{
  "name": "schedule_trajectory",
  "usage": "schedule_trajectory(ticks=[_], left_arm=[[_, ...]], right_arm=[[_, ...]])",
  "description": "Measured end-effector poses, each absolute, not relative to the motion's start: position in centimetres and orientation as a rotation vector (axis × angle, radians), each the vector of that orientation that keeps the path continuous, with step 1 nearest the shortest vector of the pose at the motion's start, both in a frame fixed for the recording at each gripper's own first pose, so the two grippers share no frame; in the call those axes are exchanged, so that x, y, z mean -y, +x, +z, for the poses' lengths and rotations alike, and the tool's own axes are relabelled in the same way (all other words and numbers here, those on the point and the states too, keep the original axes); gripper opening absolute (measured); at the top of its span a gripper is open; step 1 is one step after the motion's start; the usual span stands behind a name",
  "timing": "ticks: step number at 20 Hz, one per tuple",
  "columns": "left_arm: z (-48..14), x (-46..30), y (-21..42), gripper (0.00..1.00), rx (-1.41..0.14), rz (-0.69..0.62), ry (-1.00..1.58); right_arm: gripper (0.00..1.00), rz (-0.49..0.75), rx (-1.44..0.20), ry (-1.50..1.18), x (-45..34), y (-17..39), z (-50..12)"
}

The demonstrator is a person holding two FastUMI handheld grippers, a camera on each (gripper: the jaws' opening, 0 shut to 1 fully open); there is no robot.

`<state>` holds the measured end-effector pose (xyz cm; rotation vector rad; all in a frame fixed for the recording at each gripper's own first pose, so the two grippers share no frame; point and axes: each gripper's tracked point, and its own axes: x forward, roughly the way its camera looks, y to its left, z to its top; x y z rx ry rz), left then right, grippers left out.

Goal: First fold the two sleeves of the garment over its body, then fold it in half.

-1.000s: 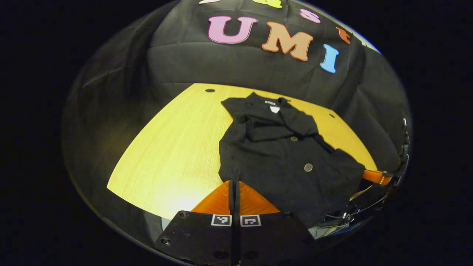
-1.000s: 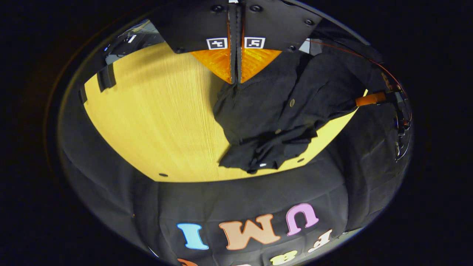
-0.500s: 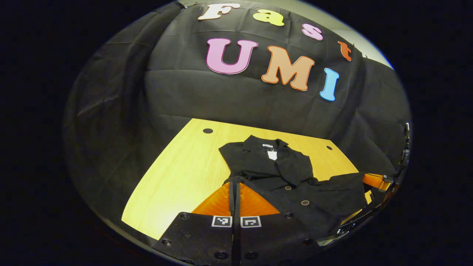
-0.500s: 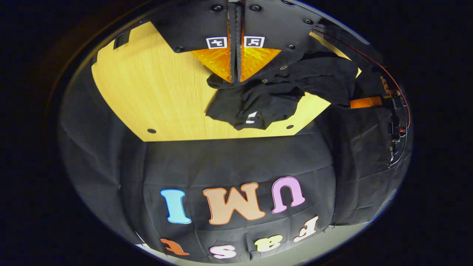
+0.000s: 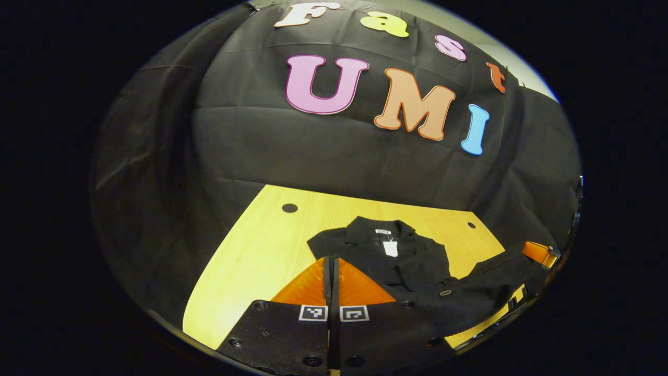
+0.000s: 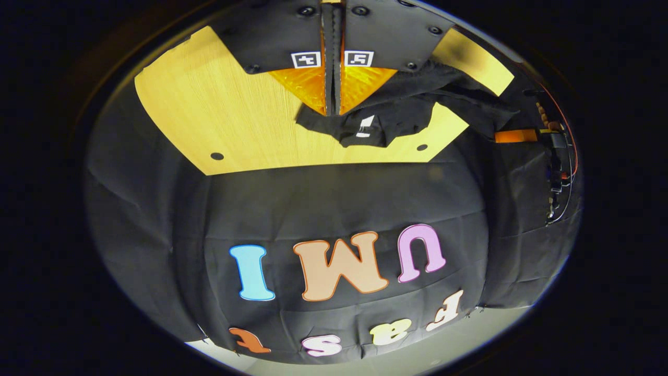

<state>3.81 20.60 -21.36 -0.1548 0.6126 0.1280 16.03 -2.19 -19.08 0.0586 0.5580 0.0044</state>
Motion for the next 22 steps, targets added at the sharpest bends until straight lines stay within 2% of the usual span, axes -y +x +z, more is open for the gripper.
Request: schedule_trajectory(ticks=[11,17,22], left_arm=[[-21.8,-23.2,12.2,0.0,-0.601,0.067,-0.144],[-23.8,-25.4,17.3,0.0,-0.594,0.058,-0.156],[-25.2,-28.5,20.6,0.0,-0.58,0.095,-0.059]], right_arm=[[0.02,-0.062,-0.534,0.062,2.1,24.1,-17.1],[0.02,-0.12,-0.574,0.081,2.9,28.6,-19.0],[0.02,-0.149,-0.664,0.108,2.7,31.5,-22.5]])
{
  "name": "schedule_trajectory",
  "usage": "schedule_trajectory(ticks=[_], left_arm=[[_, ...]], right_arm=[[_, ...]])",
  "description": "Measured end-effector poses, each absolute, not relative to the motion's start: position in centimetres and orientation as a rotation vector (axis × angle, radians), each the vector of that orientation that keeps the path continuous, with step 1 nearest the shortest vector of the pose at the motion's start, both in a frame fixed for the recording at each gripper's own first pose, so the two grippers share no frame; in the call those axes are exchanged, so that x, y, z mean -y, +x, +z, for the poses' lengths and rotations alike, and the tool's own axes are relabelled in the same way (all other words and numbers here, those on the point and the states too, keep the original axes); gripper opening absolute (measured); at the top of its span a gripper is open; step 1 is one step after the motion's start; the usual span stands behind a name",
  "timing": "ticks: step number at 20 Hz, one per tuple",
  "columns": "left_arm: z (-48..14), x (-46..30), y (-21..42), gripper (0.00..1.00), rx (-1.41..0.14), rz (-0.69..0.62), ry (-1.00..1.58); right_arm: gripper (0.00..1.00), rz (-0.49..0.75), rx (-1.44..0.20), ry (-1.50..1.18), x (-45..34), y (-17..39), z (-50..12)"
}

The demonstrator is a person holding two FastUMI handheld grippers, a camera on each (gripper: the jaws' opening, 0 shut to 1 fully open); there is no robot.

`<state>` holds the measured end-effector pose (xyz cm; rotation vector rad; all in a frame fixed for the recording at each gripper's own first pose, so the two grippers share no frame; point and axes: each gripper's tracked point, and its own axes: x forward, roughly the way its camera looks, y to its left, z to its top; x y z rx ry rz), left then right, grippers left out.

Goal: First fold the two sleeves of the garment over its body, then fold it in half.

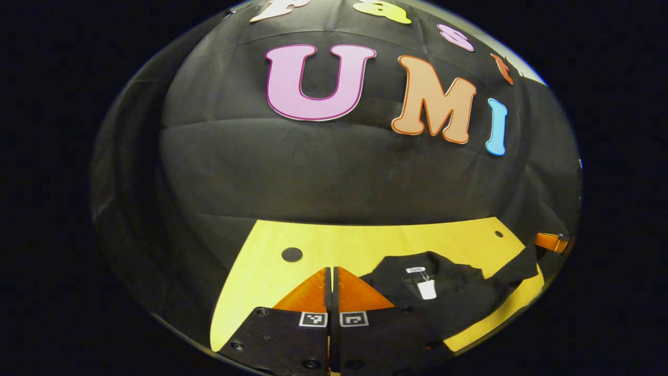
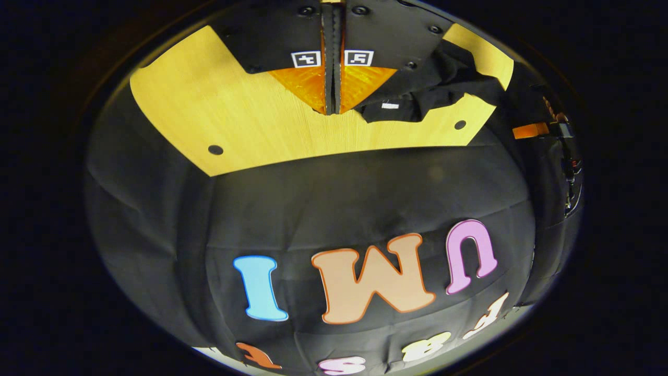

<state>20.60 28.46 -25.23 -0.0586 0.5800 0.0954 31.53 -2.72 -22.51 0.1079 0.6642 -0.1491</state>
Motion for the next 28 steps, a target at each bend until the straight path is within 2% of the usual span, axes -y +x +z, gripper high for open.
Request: schedule_trajectory(ticks=[2,3,4,6,7,10,13,14,17,18,20,21,23,25,27,28], left_arm=[[-27.1,-28.3,21.4,0.0,-0.614,0.086,-0.065],[-28.2,-28.4,20.9,0.0,-0.644,0.091,-0.075],[-28.8,-28.5,20.6,0.0,-0.661,0.104,-0.093],[-29.0,-28.1,20.6,0.0,-0.666,0.104,-0.132],[-29.0,-27.9,20.4,0.0,-0.667,0.1,-0.139],[-27.7,-27.4,20.1,0.0,-0.639,0.092,-0.155],[-25.6,-25.6,18.9,0.0,-0.617,0.075,-0.156],[-24.6,-24.8,18.4,0.0,-0.6,0.066,-0.148],[-20.1,-21.8,17.0,0.0,-0.486,0.033,-0.128],[-18.7,-21.0,16.5,0.11,-0.44,0.043,-0.132],[-16.5,-19.1,14.8,0.47,-0.377,0.047,-0.131],[-15.5,-18.5,13.7,0.59,-0.352,0.061,-0.119],[-13.8,-17.2,11.3,0.76,-0.318,0.084,-0.093],[-12.3,-15.8,9.1,0.92,-0.287,0.107,-0.068],[-11.2,-14.2,6.7,0.93,-0.267,0.103,-0.064],[-10.8,-13.6,5.5,0.93,-0.263,0.101,-0.06]], right_arm=[[0.02,-0.142,-0.651,0.107,2.1,33.8,-23.5],[0.02,-0.216,-0.596,0.073,3.6,35.3,-22.9],[0.3,-0.284,-0.52,0.055,4.8,36.5,-21.7],[0.86,-0.265,-0.386,0.114,4.5,39.3,-17.8],[1.0,-0.268,-0.367,0.109,4.5,39.3,-16.8],[0.98,-0.306,-0.372,0.036,6.5,37.0,-15.8],[0.98,-0.293,-0.375,0.021,6.6,33.2,-14.9],[0.98,-0.29,-0.366,0.021,5.3,29.9,-14.4],[0.98,-0.257,-0.313,0.021,4.8,25.2,-12.5],[0.98,-0.248,-0.292,0.011,4.8,23.8,-11.7],[0.94,-0.211,-0.272,0.008,4.4,20.6,-10.4],[0.94,-0.193,-0.259,0.008,4.3,19.1,-9.7],[0.99,-0.159,-0.227,0.005,3.8,16.1,-8.2],[0.96,-0.128,-0.206,0.004,3.3,13.2,-7.4],[0.94,-0.108,-0.193,0.009,2.9,10.3,-6.8],[0.97,-0.103,-0.188,0.018,2.7,9.0,-6.6]])
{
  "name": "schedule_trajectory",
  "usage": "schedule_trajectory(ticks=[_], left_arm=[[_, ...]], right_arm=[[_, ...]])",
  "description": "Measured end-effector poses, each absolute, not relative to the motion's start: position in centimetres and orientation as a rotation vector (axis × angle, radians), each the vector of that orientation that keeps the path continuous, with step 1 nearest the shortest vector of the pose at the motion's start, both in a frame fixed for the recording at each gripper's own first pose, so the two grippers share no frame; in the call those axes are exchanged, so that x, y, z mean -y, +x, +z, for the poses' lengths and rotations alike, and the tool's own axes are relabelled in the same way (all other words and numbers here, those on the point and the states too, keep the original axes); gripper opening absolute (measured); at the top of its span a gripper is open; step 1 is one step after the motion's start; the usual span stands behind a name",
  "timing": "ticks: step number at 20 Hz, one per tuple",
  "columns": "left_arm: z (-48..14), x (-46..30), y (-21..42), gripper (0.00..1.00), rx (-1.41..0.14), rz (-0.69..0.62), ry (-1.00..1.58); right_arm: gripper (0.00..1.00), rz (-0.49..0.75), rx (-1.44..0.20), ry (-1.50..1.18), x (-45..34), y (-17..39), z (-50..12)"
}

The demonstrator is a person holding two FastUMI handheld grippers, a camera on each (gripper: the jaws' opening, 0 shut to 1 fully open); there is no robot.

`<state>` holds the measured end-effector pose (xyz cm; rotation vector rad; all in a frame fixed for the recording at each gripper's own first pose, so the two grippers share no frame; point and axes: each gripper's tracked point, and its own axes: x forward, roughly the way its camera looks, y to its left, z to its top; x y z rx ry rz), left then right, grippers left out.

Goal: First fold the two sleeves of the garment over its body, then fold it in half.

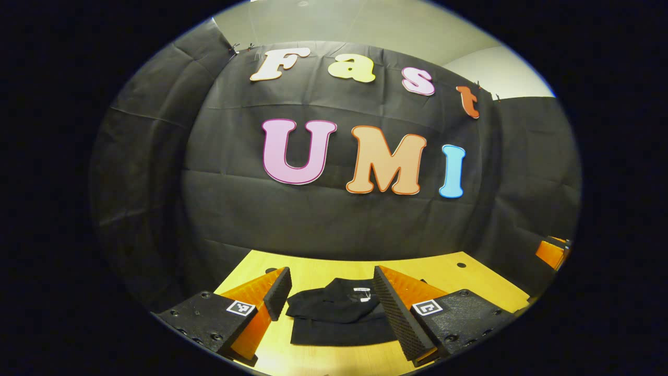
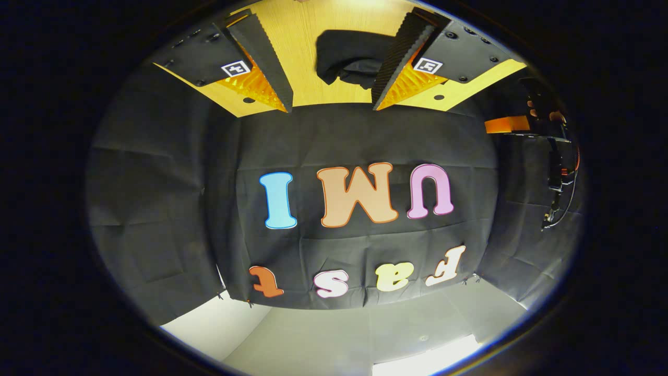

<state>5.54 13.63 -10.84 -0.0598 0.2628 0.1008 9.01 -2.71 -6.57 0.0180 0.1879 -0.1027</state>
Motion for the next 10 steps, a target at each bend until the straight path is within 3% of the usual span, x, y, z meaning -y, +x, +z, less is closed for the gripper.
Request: schedule_trajectory(ticks=[10], left_arm=[[-6.7,-10.5,-1.0,0.93,-0.174,0.091,-0.017]], right_arm=[[0.94,-0.056,-0.134,0.029,1.4,2.2,-4.6]])
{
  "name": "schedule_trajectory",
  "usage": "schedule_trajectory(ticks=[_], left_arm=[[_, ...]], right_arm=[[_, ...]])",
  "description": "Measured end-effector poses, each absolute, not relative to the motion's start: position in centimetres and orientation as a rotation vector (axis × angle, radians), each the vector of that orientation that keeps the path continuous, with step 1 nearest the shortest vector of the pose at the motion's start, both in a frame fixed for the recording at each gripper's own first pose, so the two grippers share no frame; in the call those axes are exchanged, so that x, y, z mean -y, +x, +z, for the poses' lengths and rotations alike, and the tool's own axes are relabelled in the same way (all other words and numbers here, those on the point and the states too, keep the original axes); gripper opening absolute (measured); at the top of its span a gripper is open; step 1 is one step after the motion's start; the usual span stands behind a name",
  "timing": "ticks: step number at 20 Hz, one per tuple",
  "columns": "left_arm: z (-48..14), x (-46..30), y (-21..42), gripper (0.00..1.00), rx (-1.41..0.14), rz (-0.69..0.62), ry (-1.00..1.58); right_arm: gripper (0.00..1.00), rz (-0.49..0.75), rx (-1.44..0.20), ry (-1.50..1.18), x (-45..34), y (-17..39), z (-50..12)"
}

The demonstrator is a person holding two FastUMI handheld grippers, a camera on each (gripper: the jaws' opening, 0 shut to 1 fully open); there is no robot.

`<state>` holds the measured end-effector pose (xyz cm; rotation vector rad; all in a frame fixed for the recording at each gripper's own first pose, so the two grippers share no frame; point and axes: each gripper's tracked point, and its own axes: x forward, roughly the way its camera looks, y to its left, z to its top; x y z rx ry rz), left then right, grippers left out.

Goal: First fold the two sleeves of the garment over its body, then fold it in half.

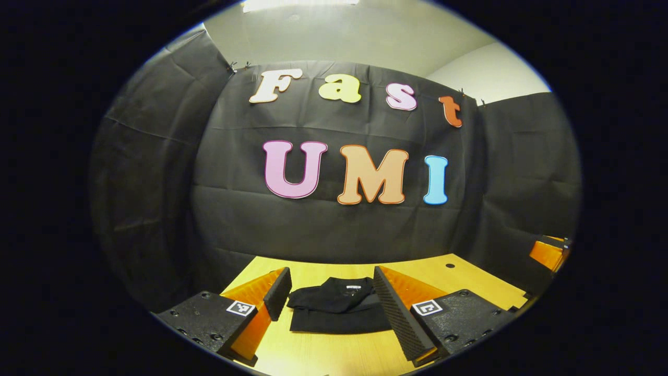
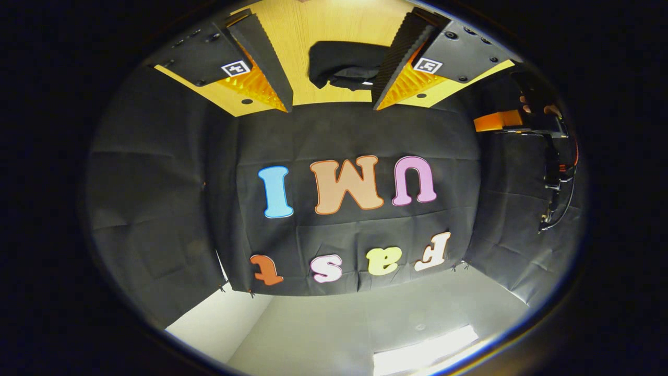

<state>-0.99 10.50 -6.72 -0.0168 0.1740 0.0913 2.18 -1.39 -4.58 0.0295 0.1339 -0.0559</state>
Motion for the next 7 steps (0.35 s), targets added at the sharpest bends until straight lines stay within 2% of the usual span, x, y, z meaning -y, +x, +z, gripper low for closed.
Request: schedule_trajectory(ticks=[7], left_arm=[[-4.6,-9.8,-1.8,0.92,-0.126,0.076,0.005]], right_arm=[[0.97,-0.046,-0.112,0.029,1.0,1.1,-3.6]])
